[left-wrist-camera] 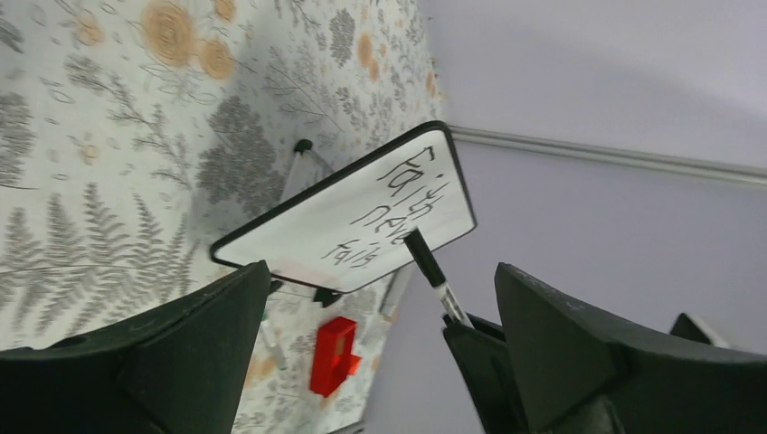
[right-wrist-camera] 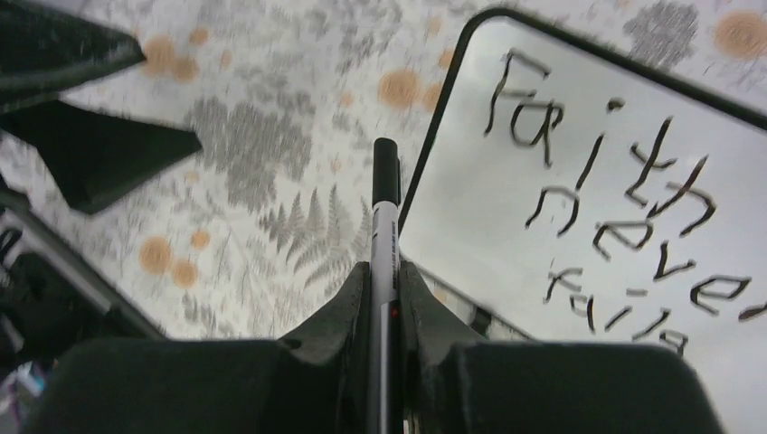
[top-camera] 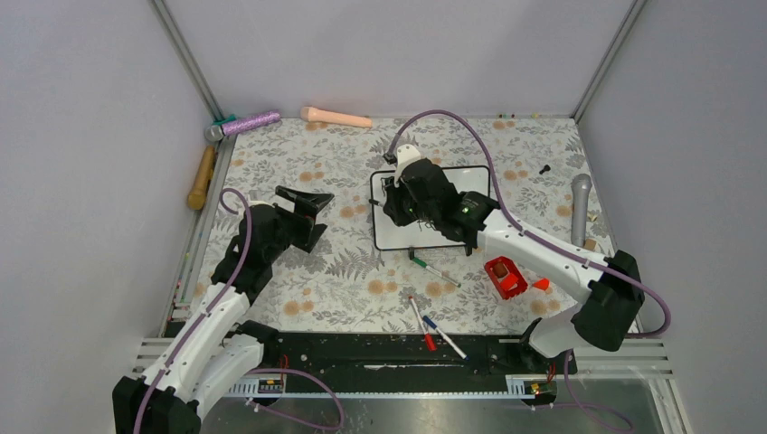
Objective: Write a sentence on the whiteboard
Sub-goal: Insert the whiteboard marker without the cap into the pen cap, then put down the whiteboard marker at the center of the board.
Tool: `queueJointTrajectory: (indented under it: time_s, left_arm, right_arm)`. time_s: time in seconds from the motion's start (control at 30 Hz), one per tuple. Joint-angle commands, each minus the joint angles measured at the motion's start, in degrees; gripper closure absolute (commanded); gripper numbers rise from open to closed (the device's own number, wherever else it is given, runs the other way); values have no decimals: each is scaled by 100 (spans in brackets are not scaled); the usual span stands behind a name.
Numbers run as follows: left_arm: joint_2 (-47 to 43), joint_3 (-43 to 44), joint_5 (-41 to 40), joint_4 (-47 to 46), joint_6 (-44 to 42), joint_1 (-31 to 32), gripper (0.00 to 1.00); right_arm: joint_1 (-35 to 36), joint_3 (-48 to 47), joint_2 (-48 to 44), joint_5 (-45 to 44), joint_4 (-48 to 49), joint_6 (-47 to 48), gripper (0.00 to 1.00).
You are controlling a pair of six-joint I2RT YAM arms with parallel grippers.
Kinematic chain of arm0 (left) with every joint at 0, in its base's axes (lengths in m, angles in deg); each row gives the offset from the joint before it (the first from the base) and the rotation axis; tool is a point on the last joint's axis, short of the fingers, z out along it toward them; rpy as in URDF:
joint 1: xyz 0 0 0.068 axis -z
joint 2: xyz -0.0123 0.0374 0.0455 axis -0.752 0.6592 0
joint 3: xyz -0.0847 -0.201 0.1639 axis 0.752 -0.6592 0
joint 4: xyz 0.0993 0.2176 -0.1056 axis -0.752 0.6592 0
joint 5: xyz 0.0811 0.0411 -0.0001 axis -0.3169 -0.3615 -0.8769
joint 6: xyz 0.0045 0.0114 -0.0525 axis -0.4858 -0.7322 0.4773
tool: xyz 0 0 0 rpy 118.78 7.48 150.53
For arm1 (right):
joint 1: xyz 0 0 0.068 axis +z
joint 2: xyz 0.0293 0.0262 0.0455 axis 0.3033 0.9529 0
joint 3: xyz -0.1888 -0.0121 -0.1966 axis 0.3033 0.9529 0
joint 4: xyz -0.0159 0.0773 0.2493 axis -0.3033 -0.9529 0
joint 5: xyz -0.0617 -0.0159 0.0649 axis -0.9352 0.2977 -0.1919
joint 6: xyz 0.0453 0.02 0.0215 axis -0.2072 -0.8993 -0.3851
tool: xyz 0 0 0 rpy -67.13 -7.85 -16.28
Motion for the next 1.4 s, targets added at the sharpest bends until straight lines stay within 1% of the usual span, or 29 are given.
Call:
queueJointTrajectory:
  time_s: [0.0,0.07,0.1,0.17,0.23,0.27,0.33,0.47,0.67,0.83,0.97,1.07,1.2,1.27,1.37]
  left_arm:
    - [-459,49,149,846,-1220,-273,3]
    - [-548,-2,47,842,-1689,-313,3]
    - [-570,-16,-54,869,-1861,-314,3]
    - [-566,-82,-75,762,-2264,-315,3]
    - [-558,-138,-148,677,-2519,-320,3]
    - [-560,-160,-167,629,-2608,-317,3]
    - [-605,-240,-198,485,-2764,-321,3]
    - [-808,-371,-351,379,-2824,-323,2]
    - [-1153,-437,-1188,655,-2931,-328,3]
    - [-1442,-643,-1462,674,-2821,-323,4]
    - [-1561,-782,-1523,662,-2756,-323,4]
    - [-1584,-773,-1540,687,-2807,-321,5]
    - [-1593,-695,-1553,735,-2917,-320,5]
    - [-1589,-677,-1544,707,-2954,-323,5]
    - [-1602,-722,-1440,598,-2998,-324,5]
  right_arm:
    - [42,-735,-276,746,-2378,362,100]
    - [70,-1051,-178,1047,-3274,592,100]
    - [126,-1243,-78,1061,-3702,711,100]
    - [345,-1629,182,856,-4546,922,100]
    - [631,-2102,613,443,-5307,1040,100]
    - [733,-2257,790,239,-5582,1049,100]
    - [865,-2367,1000,43,-5767,1067,100]
    - [958,-2247,1256,-78,-5431,873,100]
    - [1203,-2251,2277,-648,-5295,753,100]
    - [1223,-1776,2603,-548,-4504,654,100]
    - [1221,-1680,2828,-557,-4337,624,100]
    - [1222,-1590,2424,-645,-4270,621,100]
    - [1155,-1240,1369,-563,-3760,626,100]
    - [1115,-775,779,-512,-3097,612,100]
    - [1053,264,4,-421,-1674,430,100]
